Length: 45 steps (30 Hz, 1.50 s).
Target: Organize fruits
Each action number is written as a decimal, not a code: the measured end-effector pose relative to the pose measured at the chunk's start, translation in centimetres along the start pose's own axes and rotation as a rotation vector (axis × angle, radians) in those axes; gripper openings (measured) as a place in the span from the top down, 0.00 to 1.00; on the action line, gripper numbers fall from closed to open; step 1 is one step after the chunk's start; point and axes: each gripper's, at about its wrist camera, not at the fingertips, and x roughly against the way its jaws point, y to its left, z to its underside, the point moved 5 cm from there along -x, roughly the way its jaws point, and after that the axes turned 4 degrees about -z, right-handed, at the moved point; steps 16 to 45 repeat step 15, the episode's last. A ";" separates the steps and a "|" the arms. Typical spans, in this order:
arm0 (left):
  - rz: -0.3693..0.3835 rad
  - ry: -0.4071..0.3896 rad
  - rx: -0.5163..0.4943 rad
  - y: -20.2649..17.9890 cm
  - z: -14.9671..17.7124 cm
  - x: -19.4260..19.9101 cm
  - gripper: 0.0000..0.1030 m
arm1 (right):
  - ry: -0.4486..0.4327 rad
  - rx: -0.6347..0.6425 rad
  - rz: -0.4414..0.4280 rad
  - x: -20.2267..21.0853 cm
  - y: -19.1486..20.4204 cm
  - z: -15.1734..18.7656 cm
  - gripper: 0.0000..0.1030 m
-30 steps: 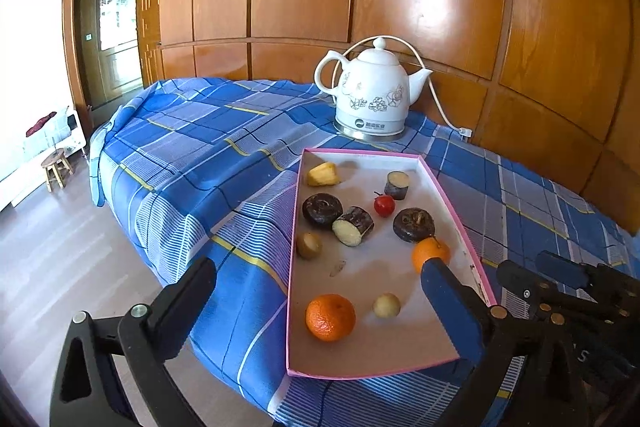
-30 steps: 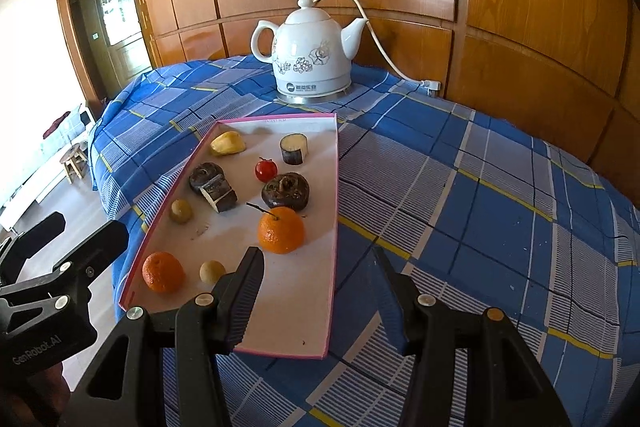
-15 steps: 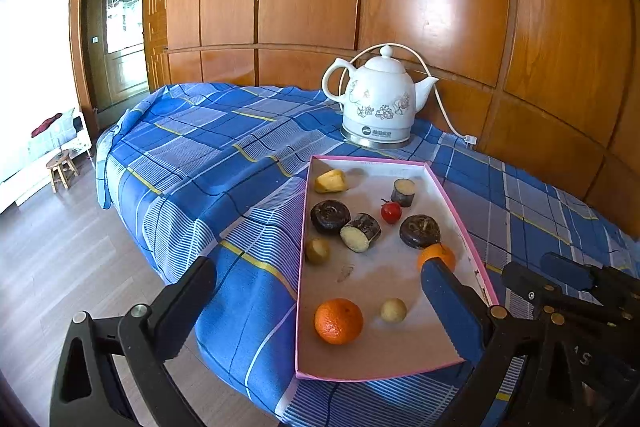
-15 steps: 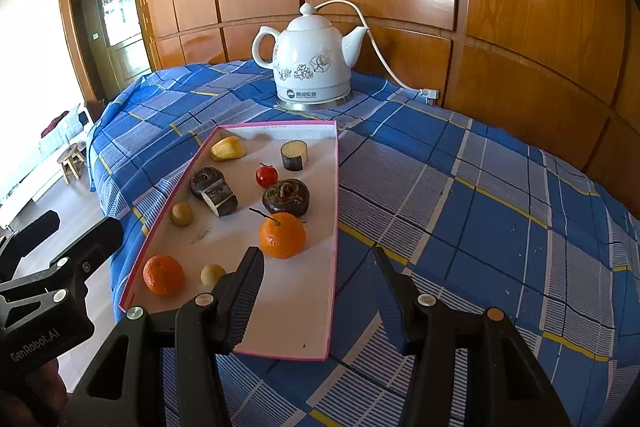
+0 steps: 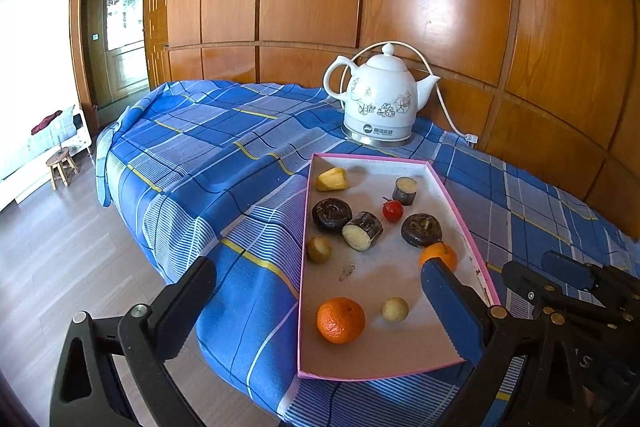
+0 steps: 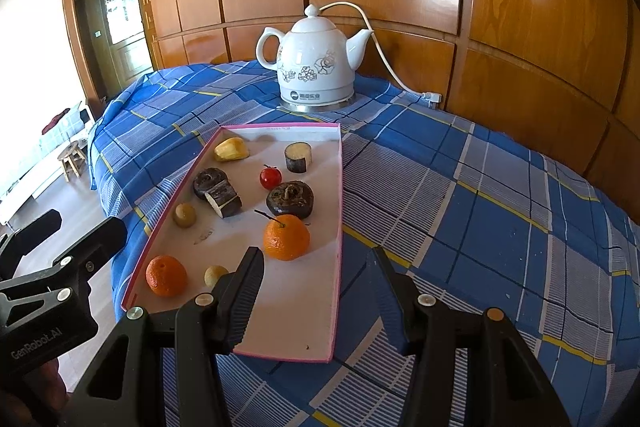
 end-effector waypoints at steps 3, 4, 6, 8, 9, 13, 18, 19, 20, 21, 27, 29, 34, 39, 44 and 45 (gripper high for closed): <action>-0.001 0.000 -0.002 0.0 0.0 0.0 0.00 | -0.001 0.003 0.000 0.0 0.1 0.0 0.47; -0.002 0.001 -0.002 0.1 0.1 -0.1 0.00 | -0.001 0.003 0.000 0.0 0.1 0.0 0.47; -0.005 0.003 0.000 0.2 0.1 -0.1 0.00 | 0.000 0.003 -0.002 -0.1 0.1 0.0 0.47; -0.009 0.001 0.003 0.3 0.2 -0.1 0.00 | 0.002 0.006 -0.003 -0.1 0.1 0.0 0.47; -0.012 0.000 0.004 0.3 0.2 -0.1 0.00 | 0.002 0.008 -0.003 -0.1 0.1 0.1 0.47; -0.020 -0.009 -0.006 0.3 0.1 0.0 0.05 | 0.000 0.010 -0.005 0.0 0.1 0.1 0.47; -0.010 0.000 -0.001 0.3 0.1 -0.1 0.03 | 0.000 0.003 -0.013 -0.1 -0.2 0.0 0.47; -0.010 0.000 -0.001 0.3 0.1 -0.1 0.03 | 0.000 0.003 -0.013 -0.1 -0.2 0.0 0.47; -0.010 0.000 -0.001 0.3 0.1 -0.1 0.03 | 0.000 0.003 -0.013 -0.1 -0.2 0.0 0.47; -0.010 0.000 -0.001 0.3 0.1 -0.1 0.03 | 0.000 0.003 -0.013 -0.1 -0.2 0.0 0.47; -0.010 0.000 -0.001 0.3 0.1 -0.1 0.03 | 0.000 0.003 -0.013 -0.1 -0.2 0.0 0.47; -0.010 0.000 -0.001 0.3 0.1 -0.1 0.03 | 0.000 0.003 -0.013 -0.1 -0.2 0.0 0.47; -0.010 0.000 -0.001 0.3 0.1 -0.1 0.03 | 0.000 0.003 -0.013 -0.1 -0.2 0.0 0.47; -0.010 0.000 -0.001 0.3 0.1 -0.1 0.03 | 0.000 0.003 -0.013 -0.1 -0.2 0.0 0.47; -0.010 0.000 -0.001 0.3 0.1 -0.1 0.03 | 0.000 0.003 -0.013 -0.1 -0.2 0.0 0.47; -0.010 0.000 -0.001 0.3 0.1 -0.1 0.03 | 0.000 0.003 -0.013 -0.1 -0.2 0.0 0.47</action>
